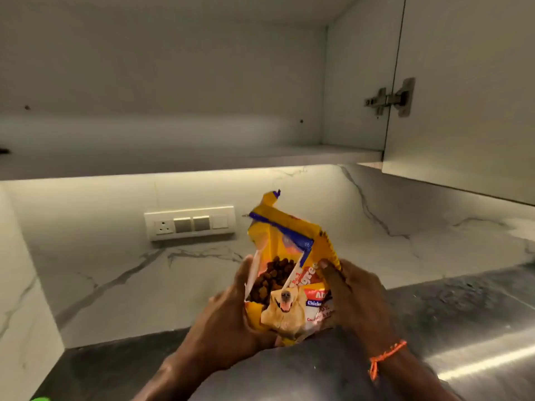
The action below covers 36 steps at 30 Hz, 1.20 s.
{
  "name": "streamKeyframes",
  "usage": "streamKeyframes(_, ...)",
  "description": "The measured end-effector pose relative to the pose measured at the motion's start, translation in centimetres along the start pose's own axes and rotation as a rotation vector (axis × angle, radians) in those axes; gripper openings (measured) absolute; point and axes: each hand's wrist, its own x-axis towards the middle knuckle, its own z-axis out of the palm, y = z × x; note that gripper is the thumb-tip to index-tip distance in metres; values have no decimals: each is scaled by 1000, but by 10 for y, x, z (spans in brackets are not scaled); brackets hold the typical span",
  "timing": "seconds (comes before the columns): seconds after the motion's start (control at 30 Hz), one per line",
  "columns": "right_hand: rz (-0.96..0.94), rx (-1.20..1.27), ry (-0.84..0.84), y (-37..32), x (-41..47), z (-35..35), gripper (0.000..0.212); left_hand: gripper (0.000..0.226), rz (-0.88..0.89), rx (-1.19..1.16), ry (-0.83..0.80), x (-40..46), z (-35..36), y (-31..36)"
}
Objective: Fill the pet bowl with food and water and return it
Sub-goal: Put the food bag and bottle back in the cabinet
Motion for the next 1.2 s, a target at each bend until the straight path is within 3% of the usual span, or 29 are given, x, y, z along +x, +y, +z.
streamKeyframes(0.2, -258, 194, 193, -87, 54, -51, 43, 145, 72, -19, 114, 21, -92, 68)
streamKeyframes(0.33, -311, 366, 273, -134, 99, -83, 42, 143, 137, -28, 196, 40, -148, 112)
streamKeyframes(0.53, -290, 357, 351, -189, 185, -114, 44, 89, 217, -150, 121, 94, -211, 154)
streamKeyframes(0.73, -252, 236, 390, -210, 266, -111, 31, 76, 228, -149, 61, 181, -247, 154)
streamKeyframes(0.87, -162, 171, 364, -205, 319, -93, 34, 58, 240, -146, -10, 243, -252, 137)
streamKeyframes(1.03, -58, 93, 332, -184, 379, -58, 35, 74, 161, -144, -15, 314, -241, 106)
streamKeyframes(1.2, 39, 46, 241, -146, 415, -17, 38, 118, 51, 47, -25, 361, -216, 92)
